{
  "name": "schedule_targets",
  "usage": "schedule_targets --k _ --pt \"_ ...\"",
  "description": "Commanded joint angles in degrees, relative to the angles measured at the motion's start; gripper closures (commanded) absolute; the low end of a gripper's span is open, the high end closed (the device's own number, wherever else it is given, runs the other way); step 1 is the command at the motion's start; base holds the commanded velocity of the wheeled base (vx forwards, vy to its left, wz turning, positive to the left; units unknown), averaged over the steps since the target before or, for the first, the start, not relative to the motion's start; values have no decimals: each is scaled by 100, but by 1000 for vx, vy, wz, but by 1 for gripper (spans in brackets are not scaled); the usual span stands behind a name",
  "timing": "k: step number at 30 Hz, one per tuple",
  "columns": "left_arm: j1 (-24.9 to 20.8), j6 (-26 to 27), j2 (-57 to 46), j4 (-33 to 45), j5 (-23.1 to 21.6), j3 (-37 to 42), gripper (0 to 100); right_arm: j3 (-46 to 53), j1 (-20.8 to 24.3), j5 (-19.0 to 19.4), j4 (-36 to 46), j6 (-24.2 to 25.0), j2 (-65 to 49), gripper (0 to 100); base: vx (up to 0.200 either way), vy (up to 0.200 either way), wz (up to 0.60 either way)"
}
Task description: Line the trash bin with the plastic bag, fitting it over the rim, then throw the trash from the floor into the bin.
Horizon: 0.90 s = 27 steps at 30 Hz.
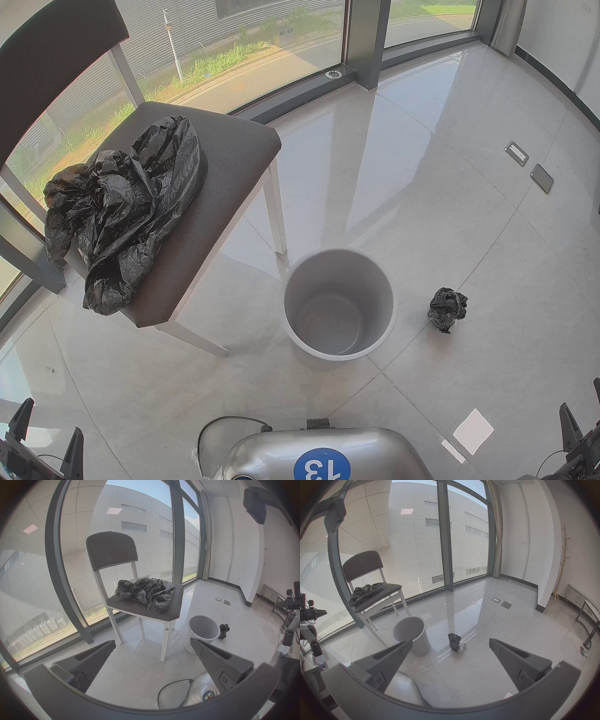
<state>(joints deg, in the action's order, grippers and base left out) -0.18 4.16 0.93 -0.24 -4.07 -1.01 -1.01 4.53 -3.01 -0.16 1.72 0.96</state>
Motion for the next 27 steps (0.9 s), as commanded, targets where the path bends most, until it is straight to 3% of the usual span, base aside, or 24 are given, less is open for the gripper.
schedule_targets --k 1,6,8,10,11,15,16,21,27 --pt "1 15 -93 -11 -15 92 0 101 4 2 -2 -5 -96 0 0 0 0" --pt "9 -55 -93 -55 29 -4 0 101 4 2 -2 -5 -96 0 0 0 0" --pt "-368 -1857 1191 -318 64 -1745 0 101 4 2 -2 -5 -96 0 0 0 0" --pt "-553 -2806 2096 -266 319 -2597 0 101 4 46 -2 -40 -96 0 0 0 0" --pt "-571 -2762 2175 -134 381 -2703 0 101 4 46 -2 -58 -96 0 0 0 0" --pt "-667 -1224 2746 1255 293 -2746 0 101 4 55 -2 -93 -96 0 0 0 0" --pt "-667 -1119 2878 1510 293 -2852 0 101 4 55 -2 -102 -96 0 0 0 0" --pt "-711 -1453 4091 2503 223 -3784 0 101 4 90 7 -172 -96 0 0 0 0" --pt "-694 -1725 5023 2450 223 -4030 0 101 4 160 7 -181 -96 0 0 0 0"
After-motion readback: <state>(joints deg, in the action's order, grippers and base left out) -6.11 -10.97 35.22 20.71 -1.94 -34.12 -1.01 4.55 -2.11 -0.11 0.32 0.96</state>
